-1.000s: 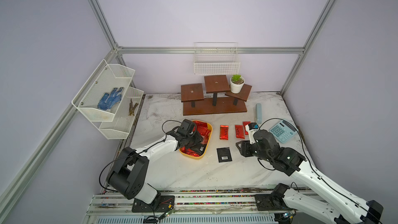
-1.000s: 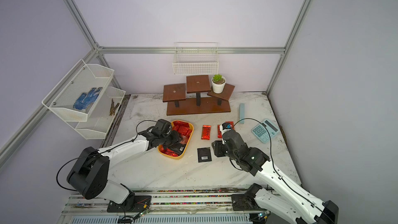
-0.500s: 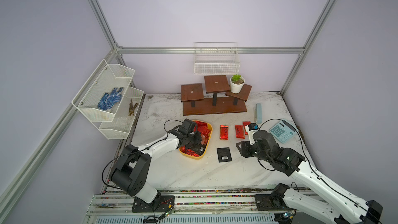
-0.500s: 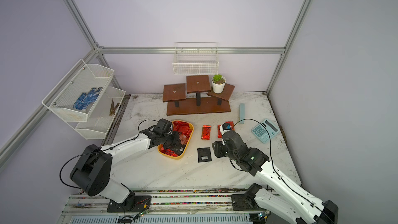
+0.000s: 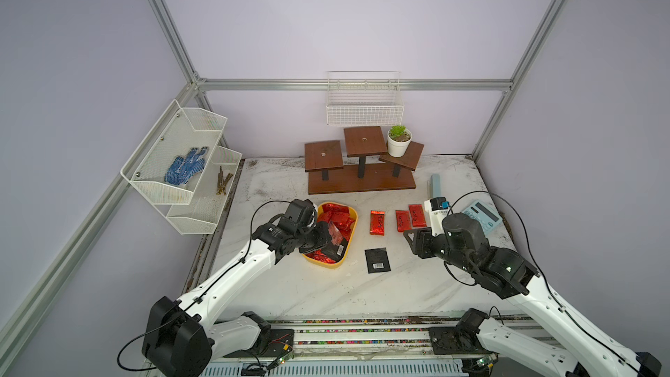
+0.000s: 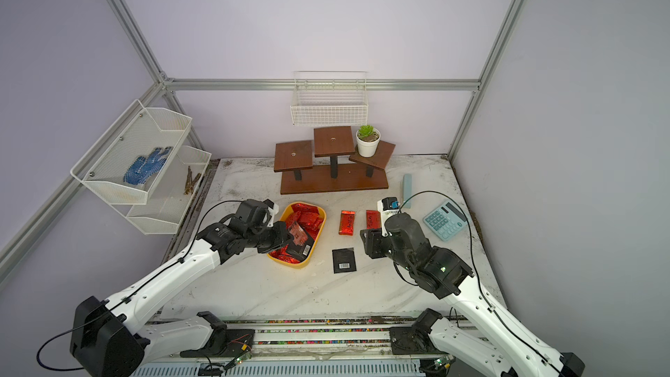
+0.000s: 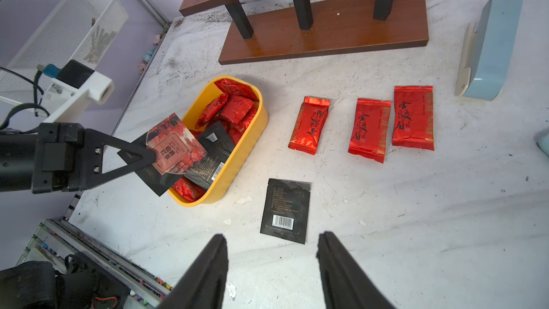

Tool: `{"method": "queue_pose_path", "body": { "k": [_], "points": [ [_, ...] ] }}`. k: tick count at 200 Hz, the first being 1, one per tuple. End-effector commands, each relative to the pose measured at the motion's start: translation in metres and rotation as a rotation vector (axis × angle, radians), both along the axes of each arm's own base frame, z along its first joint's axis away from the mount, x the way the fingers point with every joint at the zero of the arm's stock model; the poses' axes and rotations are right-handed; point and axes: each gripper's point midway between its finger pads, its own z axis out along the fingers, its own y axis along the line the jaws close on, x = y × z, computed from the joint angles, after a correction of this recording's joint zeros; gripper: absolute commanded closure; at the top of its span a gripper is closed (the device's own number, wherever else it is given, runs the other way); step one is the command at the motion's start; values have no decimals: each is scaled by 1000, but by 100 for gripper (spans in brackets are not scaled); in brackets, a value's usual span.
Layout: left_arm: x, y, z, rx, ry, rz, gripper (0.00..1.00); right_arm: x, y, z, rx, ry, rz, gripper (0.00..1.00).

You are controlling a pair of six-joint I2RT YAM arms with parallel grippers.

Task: Take the tea bags out of the storage box
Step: Pick up the tea bag from the storage box, then place the tea bag at the center of the board.

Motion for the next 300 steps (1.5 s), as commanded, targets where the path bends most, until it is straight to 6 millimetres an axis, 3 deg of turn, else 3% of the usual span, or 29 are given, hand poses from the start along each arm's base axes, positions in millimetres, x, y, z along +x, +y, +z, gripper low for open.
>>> {"method": "queue_pose_path", "body": {
  "k": [1,47,50,83,110,154,208,271,282,300],
  "points": [
    [-7,-28,31,-74,-38,-150,100,-1,-4,22,6,-25,-3,45],
    [-8,-103,53,-153,-55,-321,100,-9,-17,64,38,-77,-27,42],
    [-6,-111,42,-144,-33,-331,100,-10,-17,66,39,-79,-27,42],
    [1,-176,29,-176,-13,-416,100,-25,-35,96,86,-127,-60,40],
    [5,-235,6,-207,23,-485,100,-41,-47,115,150,-154,-77,39],
    [10,-314,-32,-268,78,-578,100,-64,-53,116,242,-137,-52,38],
    [22,-365,-64,-362,93,-616,100,-71,-57,103,234,-113,-54,38],
    [41,-395,-93,-435,102,-586,100,-70,-54,91,226,-86,-52,38],
    [43,-398,-95,-444,101,-578,93,-69,-53,87,221,-78,-49,38],
    [47,-399,-94,-446,96,-562,66,-69,-53,84,216,-71,-48,38]
  ]
}}
